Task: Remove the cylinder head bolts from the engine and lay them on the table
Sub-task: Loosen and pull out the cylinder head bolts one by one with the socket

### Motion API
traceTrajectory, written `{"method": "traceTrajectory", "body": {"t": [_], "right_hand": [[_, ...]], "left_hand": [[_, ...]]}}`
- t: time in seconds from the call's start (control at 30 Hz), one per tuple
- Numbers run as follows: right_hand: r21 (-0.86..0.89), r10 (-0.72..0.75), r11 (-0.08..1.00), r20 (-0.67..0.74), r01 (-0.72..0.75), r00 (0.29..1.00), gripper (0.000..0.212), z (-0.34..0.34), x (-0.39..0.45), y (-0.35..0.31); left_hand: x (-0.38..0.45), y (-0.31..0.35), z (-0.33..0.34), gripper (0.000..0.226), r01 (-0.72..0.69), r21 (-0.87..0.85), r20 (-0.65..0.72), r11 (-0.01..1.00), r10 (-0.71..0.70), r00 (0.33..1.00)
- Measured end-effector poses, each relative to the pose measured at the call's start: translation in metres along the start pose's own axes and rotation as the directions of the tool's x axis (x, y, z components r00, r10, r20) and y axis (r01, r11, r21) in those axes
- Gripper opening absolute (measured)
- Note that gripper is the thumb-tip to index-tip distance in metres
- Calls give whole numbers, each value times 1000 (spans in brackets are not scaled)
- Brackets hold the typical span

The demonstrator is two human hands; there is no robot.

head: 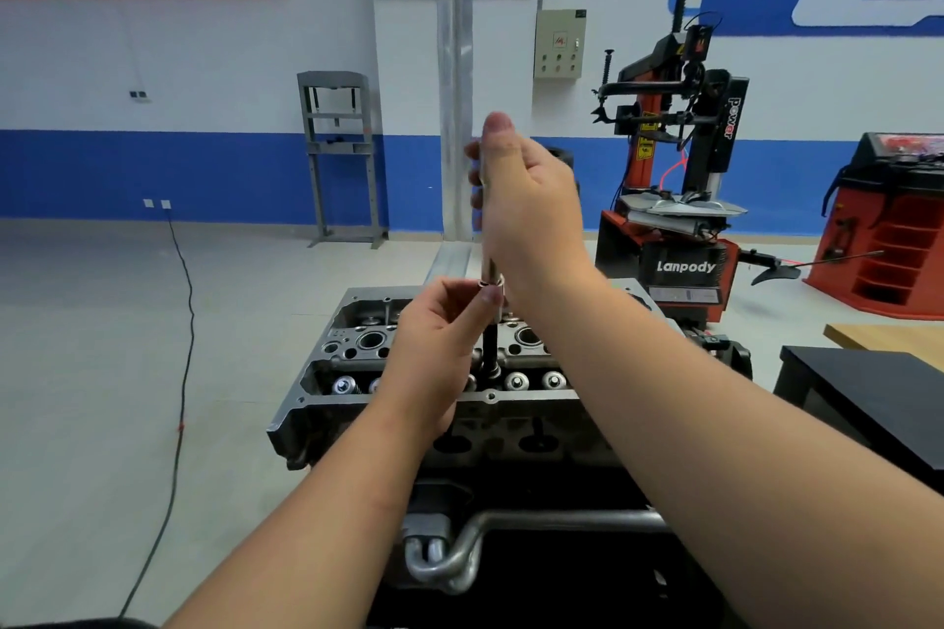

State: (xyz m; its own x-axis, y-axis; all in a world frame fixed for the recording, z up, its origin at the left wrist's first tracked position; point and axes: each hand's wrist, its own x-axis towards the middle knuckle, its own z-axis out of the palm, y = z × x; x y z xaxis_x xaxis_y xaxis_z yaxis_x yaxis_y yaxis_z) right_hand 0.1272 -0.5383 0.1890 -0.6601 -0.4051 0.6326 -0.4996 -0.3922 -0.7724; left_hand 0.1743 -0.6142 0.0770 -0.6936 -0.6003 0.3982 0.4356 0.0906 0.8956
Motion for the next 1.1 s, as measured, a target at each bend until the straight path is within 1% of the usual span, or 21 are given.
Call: {"method": "traceTrajectory", "body": {"t": [0.07, 0.13, 0.17, 0.27, 0.33, 0.37, 0.4, 0.47, 0.5, 0.57, 0.63, 0.7, 0.77, 0.8, 0.87, 0.9, 0.93, 1.0, 1.03, 1.07, 1.1], "right_hand": [[114, 29, 993, 20, -31, 999, 38, -2, 1, -1], [239, 50, 968, 109, -75, 993, 40, 0, 1, -2], [278, 79, 953, 163, -123, 983, 42, 0, 3, -2], [241, 146, 940, 352, -241, 924, 42, -3, 11, -6], [204, 131, 951, 412, -231, 902, 39, -4, 12, -6], [198, 130, 955, 393, -222, 910, 37, -3, 11, -7], [186, 138, 960, 337, -209, 931, 35, -1, 9, -7], [102, 178, 976, 153, -194, 972, 31, 1, 8, -9], [62, 201, 977, 64, -205, 977, 29, 2, 7, -9], [80, 214, 974, -20, -212, 977, 25, 5, 5, -9], [138, 161, 978, -4, -159, 987, 31, 7, 3, -7], [205, 156, 962, 123, -179, 980, 34, 7, 4, -6], [217, 189, 941, 298, -259, 936, 38, 3, 8, -7], [212, 186, 938, 359, -274, 914, 38, -1, 9, -7], [206, 169, 940, 408, -271, 897, 35, -5, 10, -8], [206, 178, 940, 385, -273, 906, 32, -3, 9, -9], [194, 193, 945, 320, -264, 928, 29, 0, 6, -10], [110, 211, 969, 114, -223, 971, 25, 8, 1, -12], [71, 200, 977, 24, -201, 980, 24, 12, -2, -13], [52, 185, 982, -10, -184, 983, 25, 15, -3, -15], [56, 181, 982, 0, -180, 984, 28, 16, -3, -16]], "left_hand": [[1, -1, -1, 37, 8, 16, 19, 1000, -8, 1000], [1, 0, -3, 46, 56, 7, 75, 998, -57, 996], [0, 0, -5, 47, 76, 5, 113, 997, -76, 991], [0, 0, -9, 38, 78, 6, 202, 997, -78, 976], [1, 0, -10, 35, 66, 2, 192, 998, -65, 979], [1, 0, -10, 34, 62, 2, 175, 998, -61, 983], [1, 0, -8, 33, 57, 2, 155, 998, -57, 986], [2, -1, -3, 27, 33, 10, 103, 999, -33, 994], [3, -2, -1, 24, 14, 11, 76, 1000, -15, 997], [4, -2, 3, 32, -30, 25, 42, 999, 29, 999], [4, -2, 2, 42, -19, 45, 66, 999, 16, 998], [2, 0, -1, 37, 39, 57, 123, 998, -46, 991], [0, 2, -5, 37, 90, 38, 182, 995, -95, 979], [0, 2, -7, 38, 103, 22, 194, 994, -106, 975], [0, 4, -7, 36, 109, -2, 171, 994, -107, 979], [0, 4, -7, 34, 104, -15, 146, 994, -101, 984], [1, 4, -6, 31, 97, -32, 127, 995, -92, 988], [3, 2, -3, 24, 76, -51, 91, 996, -71, 993], [4, 1, -1, 22, 61, -42, 70, 997, -58, 996], [5, 2, 0, 25, 44, -26, 49, 999, -42, 998], [5, 2, 1, 33, 35, -15, 33, 999, -35, 999]]}}
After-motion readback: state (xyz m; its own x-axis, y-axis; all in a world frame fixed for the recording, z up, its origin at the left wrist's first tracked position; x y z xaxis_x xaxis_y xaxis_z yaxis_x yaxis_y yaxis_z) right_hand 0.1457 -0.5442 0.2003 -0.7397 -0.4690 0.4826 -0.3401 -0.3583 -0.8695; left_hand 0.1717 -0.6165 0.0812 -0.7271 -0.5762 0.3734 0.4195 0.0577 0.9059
